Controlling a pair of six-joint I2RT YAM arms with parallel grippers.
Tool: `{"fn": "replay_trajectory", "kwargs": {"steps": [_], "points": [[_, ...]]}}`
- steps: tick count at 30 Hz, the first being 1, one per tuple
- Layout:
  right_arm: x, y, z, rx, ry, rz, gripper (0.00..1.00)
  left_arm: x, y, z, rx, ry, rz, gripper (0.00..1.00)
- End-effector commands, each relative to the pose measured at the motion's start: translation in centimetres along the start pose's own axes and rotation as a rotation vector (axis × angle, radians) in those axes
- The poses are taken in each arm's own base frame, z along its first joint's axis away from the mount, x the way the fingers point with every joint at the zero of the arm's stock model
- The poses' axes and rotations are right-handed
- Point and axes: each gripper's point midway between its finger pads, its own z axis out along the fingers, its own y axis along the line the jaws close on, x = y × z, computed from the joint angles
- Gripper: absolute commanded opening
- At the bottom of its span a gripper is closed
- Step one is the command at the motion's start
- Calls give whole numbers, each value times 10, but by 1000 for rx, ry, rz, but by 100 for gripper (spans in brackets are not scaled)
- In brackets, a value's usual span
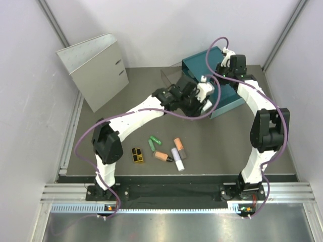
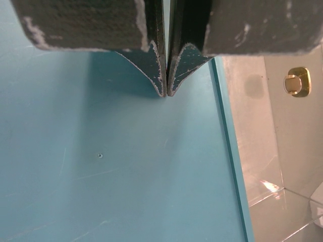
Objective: Organize the makeup
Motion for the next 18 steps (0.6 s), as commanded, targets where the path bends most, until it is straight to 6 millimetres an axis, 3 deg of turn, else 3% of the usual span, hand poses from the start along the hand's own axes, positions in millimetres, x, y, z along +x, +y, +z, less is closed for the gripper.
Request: {"fn": "replay_trajectory", "kwargs": {"steps": [1, 6, 11, 18], "points": [[55, -8, 14, 30, 183, 37, 0, -70, 15, -26, 1, -232, -31, 0], [54, -8, 16, 25, 185, 38, 0, -89, 36, -28, -56, -307, -32, 0], [55, -9, 20, 25, 189, 42, 0, -97, 50, -17, -111, -340, -29, 0], [56, -9, 24, 18, 193, 45, 0, -84, 76, 6, -229, -315, -55, 0]]}}
